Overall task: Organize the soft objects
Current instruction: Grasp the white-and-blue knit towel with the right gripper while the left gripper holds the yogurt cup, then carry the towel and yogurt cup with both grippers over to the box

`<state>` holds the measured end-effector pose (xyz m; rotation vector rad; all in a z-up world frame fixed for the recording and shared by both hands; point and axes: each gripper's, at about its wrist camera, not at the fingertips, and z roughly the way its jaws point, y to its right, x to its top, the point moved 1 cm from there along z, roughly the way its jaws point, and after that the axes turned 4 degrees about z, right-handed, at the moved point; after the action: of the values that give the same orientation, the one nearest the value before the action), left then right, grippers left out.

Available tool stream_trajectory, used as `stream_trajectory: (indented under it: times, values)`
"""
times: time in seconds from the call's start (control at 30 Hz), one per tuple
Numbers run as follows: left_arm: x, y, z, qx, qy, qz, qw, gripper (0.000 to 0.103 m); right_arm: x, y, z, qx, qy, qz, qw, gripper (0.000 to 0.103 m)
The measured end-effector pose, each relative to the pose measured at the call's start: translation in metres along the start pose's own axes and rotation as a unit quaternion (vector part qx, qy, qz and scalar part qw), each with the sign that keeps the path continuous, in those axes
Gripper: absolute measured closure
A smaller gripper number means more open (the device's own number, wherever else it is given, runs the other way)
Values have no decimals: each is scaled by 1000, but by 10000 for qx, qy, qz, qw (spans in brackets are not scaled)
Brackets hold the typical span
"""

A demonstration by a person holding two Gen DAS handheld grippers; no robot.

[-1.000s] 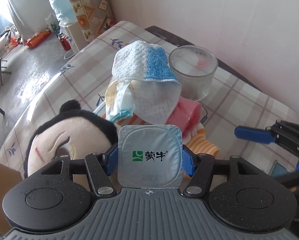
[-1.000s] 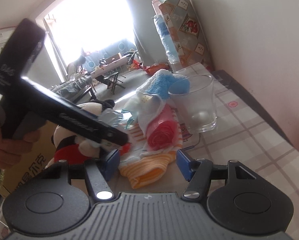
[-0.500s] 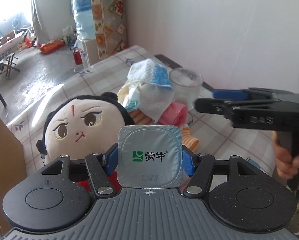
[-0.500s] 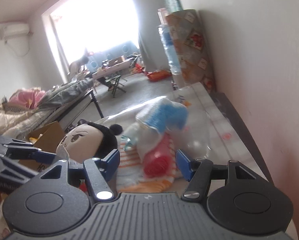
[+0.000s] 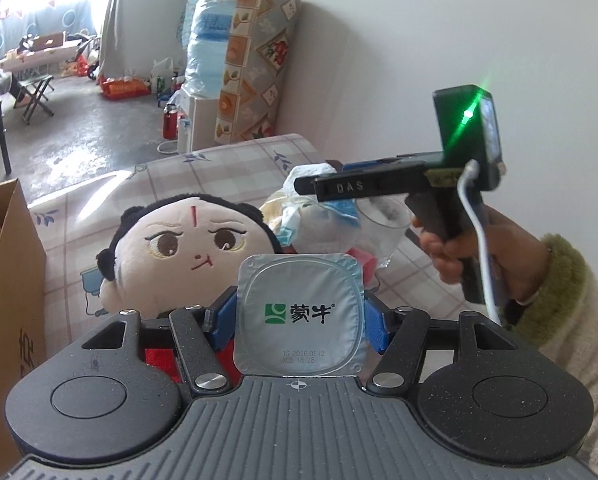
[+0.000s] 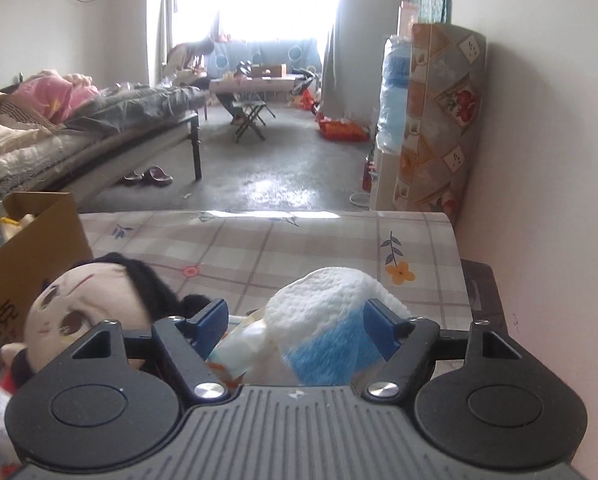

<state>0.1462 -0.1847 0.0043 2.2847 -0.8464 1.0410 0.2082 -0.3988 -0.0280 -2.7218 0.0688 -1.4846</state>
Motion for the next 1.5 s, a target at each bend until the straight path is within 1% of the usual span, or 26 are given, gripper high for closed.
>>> stream_trajectory:
  times: [0.03, 0.1, 0.17, 0.2, 0.23, 0.27, 0.3, 0.37, 0.47, 0.53, 0.63, 0.77, 0.87, 0.97, 1.03, 1.2, 1.37, 1.5]
  values:
    - [-1, -2, -1, 1, 13, -38, 10000, 41, 4, 1, 7, -11, -57, 32, 10000, 28]
    - [-4, -4, -3, -3, 32, -96, 9999, 41, 10, 8, 21, -92, -177, 109, 9997, 35]
    - [-7, -7, -4, -22, 56, -159, 9999, 41, 13, 12, 35, -189, -409, 164, 9988, 38]
    - [-8, -8, -5, -21, 71, -186, 9998, 41, 14, 13, 41, -234, -541, 179, 9981, 46]
    - [-9, -10, -6, -15, 91, -201, 9998, 41, 14, 14, 46, -315, -640, 144, 9973, 50]
    - [-10, -10, -7, -4, 110, -211, 9997, 41, 14, 13, 50, -388, -717, 95, 9966, 60]
    - [-10, -11, -8, 13, 131, -218, 9997, 41, 13, 14, 52, -424, -776, 80, 9960, 78]
    - [-11, -12, -12, 48, 179, -222, 9996, 41, 14, 13, 47, -292, -757, 132, 9966, 92]
    - [-12, -14, -19, 42, 260, -249, 9993, 41, 16, 6, 26, -232, -528, 25, 9983, 94]
    - [-14, -13, -25, 46, 318, -234, 9992, 41, 19, 1, 8, -21, -358, 18, 9994, 95]
    - [-15, -13, -33, 68, 386, -254, 9989, 41, 20, -2, -20, 270, -191, 168, 9993, 95]
    - [-17, -13, -43, 54, 421, -351, 9985, 41, 14, -6, -55, 424, -41, 322, 9986, 95]
    - [-21, -11, -52, 91, 402, -377, 9984, 41, 2, -9, -76, 615, -109, 518, 9967, 95]
    - [-28, -11, -63, 73, 354, -478, 9982, 41, -14, -16, -93, 973, -302, 786, 9917, 95]
    - [-33, -11, -73, 89, 359, -528, 9979, 41, -25, -22, -104, 1164, -385, 889, 9885, 95]
    - [-49, -12, -102, 112, 403, -632, 9971, 41, -46, -41, -135, 1490, -467, 1061, 9820, 95]
    - [-64, -11, -135, 157, 514, -642, 9965, 41, -59, -59, -165, 1862, -501, 1267, 9730, 95]
    - [-73, -16, -164, 255, 648, -697, 9951, 41, -59, -82, -185, 2164, -468, 1240, 9673, 95]
